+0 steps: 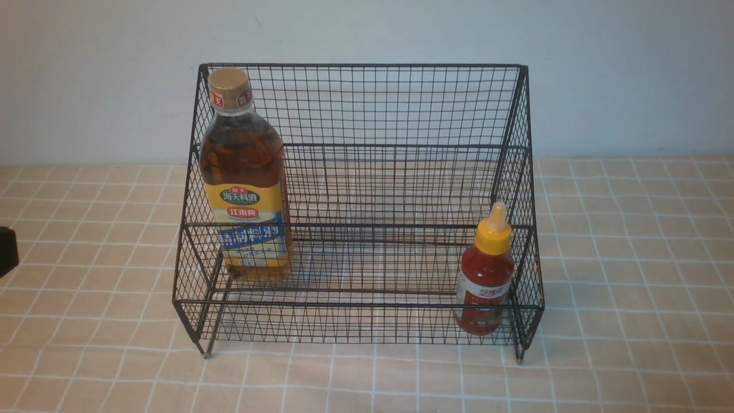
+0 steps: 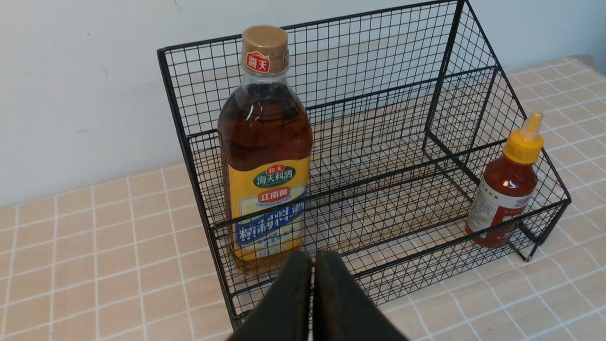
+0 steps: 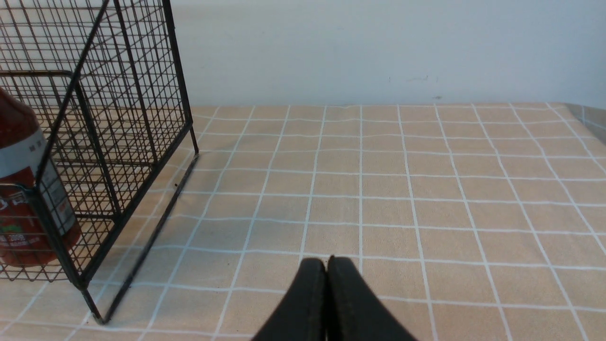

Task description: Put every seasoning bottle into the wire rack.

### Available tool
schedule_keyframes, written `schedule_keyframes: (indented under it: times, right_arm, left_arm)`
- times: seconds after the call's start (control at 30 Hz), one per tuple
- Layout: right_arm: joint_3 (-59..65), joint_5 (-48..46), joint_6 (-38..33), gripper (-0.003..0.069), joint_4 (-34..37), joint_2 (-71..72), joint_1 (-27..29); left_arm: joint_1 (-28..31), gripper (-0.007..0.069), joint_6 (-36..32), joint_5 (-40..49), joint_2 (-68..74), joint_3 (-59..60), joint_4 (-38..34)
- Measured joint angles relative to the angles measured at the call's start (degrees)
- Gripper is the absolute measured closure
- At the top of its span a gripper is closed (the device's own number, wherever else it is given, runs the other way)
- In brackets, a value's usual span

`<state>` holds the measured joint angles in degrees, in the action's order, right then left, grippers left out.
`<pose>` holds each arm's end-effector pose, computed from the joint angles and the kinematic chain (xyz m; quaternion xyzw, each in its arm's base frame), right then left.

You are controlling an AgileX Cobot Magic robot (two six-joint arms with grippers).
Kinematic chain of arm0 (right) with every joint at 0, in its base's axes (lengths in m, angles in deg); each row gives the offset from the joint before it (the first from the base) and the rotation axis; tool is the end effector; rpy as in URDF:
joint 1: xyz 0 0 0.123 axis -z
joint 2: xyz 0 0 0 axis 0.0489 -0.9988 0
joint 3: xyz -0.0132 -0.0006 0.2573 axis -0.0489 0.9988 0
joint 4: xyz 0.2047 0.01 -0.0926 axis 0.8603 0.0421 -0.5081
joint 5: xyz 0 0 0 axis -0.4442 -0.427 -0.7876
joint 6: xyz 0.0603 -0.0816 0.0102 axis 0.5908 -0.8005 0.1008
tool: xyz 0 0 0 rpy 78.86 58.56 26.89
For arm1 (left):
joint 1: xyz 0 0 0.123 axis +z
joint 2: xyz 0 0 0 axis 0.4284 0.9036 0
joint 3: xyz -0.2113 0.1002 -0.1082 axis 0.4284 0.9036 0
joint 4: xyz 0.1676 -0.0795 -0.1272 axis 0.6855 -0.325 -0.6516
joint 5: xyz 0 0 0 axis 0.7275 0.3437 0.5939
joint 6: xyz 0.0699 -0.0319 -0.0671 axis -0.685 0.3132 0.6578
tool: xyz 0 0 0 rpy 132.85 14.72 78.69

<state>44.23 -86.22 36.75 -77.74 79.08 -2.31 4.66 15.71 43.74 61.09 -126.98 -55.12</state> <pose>0.0638 -0.0018 0.1708 0.0177 0.8011 0.0210 0.5979 0.0736 -0.0326 0.3592 0.1587 0.7995 -0.1218 0.5664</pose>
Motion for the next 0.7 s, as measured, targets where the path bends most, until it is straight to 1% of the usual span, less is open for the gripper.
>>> schedule_keyframes:
  times: [0.07, 0.13, 0.2, 0.33, 0.43, 0.57, 0.6, 0.7]
  right_arm:
    - [0.0, 0.0, 0.0, 0.0673, 0.0, 0.0, 0.0]
    - [0.0, 0.0, 0.0, 0.0673, 0.0, 0.0, 0.0]
    - [0.0, 0.0, 0.0, 0.0673, 0.0, 0.0, 0.0]
    - [0.0, 0.0, 0.0, 0.0673, 0.0, 0.0, 0.0]
    - [0.0, 0.0, 0.0, 0.0673, 0.0, 0.0, 0.0]
    - [0.0, 0.0, 0.0, 0.0673, 0.0, 0.0, 0.0]
    - [0.0, 0.0, 0.0, 0.0673, 0.0, 0.0, 0.0]
    - [0.0, 0.0, 0.0, 0.0673, 0.0, 0.0, 0.0]
  left_arm:
    - [0.0, 0.0631, -0.87, -0.85, -1.56, 1.0, 0.3]
    - [1.17, 0.0631, -2.15, -3.99, -5.14, 4.77, 0.79]
    - [3.76, 0.0631, -3.36, -7.9, -8.93, 9.87, 1.23]
    - [10.95, 0.0631, -4.17, -16.96, -17.61, 23.33, 1.35]
    - [13.64, 0.0631, -4.17, -20.88, -22.41, 31.27, 1.41]
    - [15.12, 0.0631, -4.17, -23.03, -27.07, 38.97, 1.53]
    - [15.25, 0.0631, -4.17, -23.66, -27.96, 42.53, 1.65]
    - [15.31, 0.0631, -4.17, -23.82, -28.3, 47.44, 1.84]
